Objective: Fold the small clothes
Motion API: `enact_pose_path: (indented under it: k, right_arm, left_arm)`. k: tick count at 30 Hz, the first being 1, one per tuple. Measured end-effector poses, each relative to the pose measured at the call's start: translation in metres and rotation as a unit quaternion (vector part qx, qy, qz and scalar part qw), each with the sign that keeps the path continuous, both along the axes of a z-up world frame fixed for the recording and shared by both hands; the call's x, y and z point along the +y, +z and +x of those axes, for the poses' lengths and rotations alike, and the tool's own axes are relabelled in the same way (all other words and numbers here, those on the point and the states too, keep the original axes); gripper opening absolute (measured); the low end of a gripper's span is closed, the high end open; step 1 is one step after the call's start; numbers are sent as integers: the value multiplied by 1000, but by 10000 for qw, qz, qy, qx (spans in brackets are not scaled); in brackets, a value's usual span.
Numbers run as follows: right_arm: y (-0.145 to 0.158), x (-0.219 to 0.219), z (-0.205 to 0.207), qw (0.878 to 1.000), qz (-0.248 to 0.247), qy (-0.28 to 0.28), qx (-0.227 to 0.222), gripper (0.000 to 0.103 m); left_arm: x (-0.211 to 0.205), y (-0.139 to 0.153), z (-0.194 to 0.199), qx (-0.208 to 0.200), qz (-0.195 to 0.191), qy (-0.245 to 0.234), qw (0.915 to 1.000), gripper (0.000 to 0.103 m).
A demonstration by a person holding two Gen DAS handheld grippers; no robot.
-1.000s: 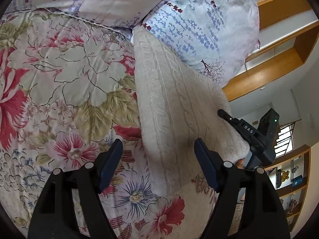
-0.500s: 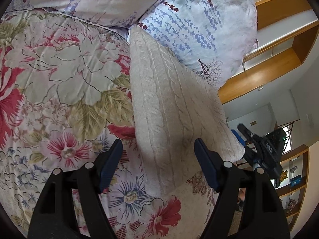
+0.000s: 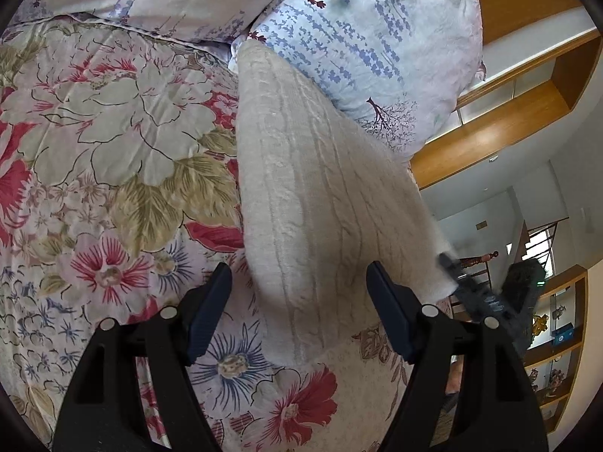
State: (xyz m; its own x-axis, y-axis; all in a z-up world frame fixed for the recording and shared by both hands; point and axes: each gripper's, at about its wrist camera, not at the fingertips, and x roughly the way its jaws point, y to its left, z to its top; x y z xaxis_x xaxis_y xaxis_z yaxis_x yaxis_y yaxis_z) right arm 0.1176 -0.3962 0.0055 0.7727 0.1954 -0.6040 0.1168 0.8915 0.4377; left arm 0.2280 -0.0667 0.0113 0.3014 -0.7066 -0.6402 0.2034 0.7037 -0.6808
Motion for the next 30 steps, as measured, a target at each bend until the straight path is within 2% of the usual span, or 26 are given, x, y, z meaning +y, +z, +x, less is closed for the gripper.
enact_pose_path:
  k: [1, 3, 5, 7, 8, 9, 11, 13, 19, 20, 23, 25, 27, 29, 30]
  right_arm:
    - [-12, -2, 5, 9997, 30, -52, 219, 11]
    - [-23, -5, 9, 9992, 193, -34, 362, 12]
    - [-16, -9, 10, 9989, 370, 28, 297, 14]
    - [-5, -17, 10, 9981, 582, 65, 184, 28]
    - [0, -19, 11, 9979, 620, 40, 155, 49]
    - [6, -24, 15, 9976, 684, -31, 97, 65]
    - [14, -29, 28, 9968, 801, -42, 26, 66]
    - [16, -33, 51, 9955, 926, -109, 140, 66]
    - [0, -39, 114, 9902, 1156, -344, 705, 65]
    - [-2, -39, 120, 9892, 1213, -360, 744, 59]
    - [-8, -33, 135, 9891, 1261, -192, 737, 13]
    - [4, -25, 127, 9947, 948, -191, 335, 10]
    - [23, -19, 109, 9974, 605, -271, -296, 9]
    - [28, -19, 104, 9973, 458, -394, -407, 9]
    - [24, -19, 108, 9980, 390, -441, -245, 9]
  left_arm:
    - [-1, -1, 0, 11, 1, 1, 10000, 73]
    - [-2, -2, 1, 16, 1, -14, 10000, 73]
    - [-3, -2, 2, 7, 9, -40, 10000, 73]
    - [-4, -1, 3, 13, -1, -57, 10000, 73]
    - [-5, -1, 4, 15, 0, -65, 10000, 73]
    - [-6, -1, 5, 19, 3, -63, 10000, 73]
    - [-9, -2, 9, 38, 4, -54, 10000, 73]
    - [-11, -2, 12, 36, 9, -48, 10000, 73]
    - [-13, -3, 18, 2, 32, -38, 10000, 73]
    - [-13, -3, 19, -4, 30, -34, 10000, 73]
    - [-14, -3, 23, -14, 15, -24, 10000, 73]
    - [-14, -4, 23, -13, -15, -14, 10000, 71]
    - [-14, -7, 24, 33, -119, -35, 9999, 66]
    - [-14, -8, 23, 42, -178, -17, 9998, 66]
    - [-14, -8, 22, 37, -176, -20, 9998, 66]
